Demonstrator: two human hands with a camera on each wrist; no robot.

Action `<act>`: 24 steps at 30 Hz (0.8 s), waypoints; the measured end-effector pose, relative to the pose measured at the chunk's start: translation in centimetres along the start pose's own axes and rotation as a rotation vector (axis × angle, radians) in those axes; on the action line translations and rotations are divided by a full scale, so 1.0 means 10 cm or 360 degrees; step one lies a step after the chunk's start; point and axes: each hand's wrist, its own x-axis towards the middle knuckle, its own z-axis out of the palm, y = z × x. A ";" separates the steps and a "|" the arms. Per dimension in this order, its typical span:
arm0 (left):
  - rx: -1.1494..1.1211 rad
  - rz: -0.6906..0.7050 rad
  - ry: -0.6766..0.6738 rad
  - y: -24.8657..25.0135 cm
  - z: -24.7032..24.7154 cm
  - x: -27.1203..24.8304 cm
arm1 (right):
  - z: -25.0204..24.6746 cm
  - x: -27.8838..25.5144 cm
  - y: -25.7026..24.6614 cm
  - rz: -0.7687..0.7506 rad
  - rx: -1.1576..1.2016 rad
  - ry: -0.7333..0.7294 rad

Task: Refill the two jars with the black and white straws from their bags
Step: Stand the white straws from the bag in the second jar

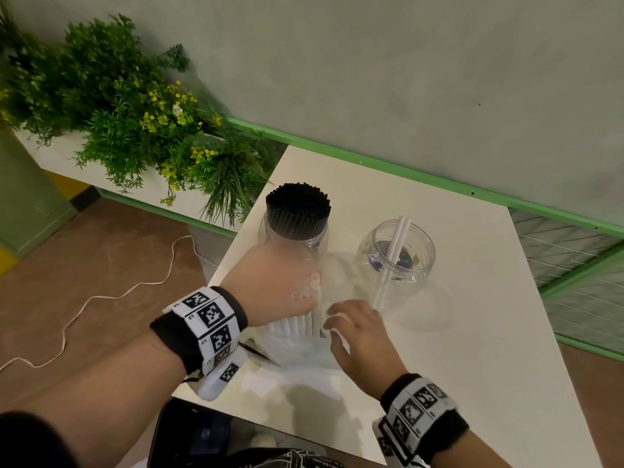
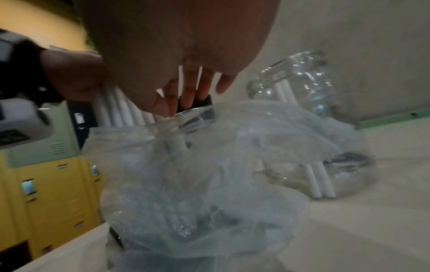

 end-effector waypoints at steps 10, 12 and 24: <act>-0.0033 -0.0026 0.0018 0.02 0.01 -0.03 | 0.18 -0.01 0.12 -0.0001 -0.0651 -0.0642; -0.0039 -0.0023 0.0031 0.01 0.01 -0.04 | 0.15 -0.01 0.18 0.0171 -0.0611 -0.0707; -0.0018 -0.0010 0.0023 0.05 0.04 -0.01 | 0.47 -0.03 0.45 0.0605 0.0298 -0.1025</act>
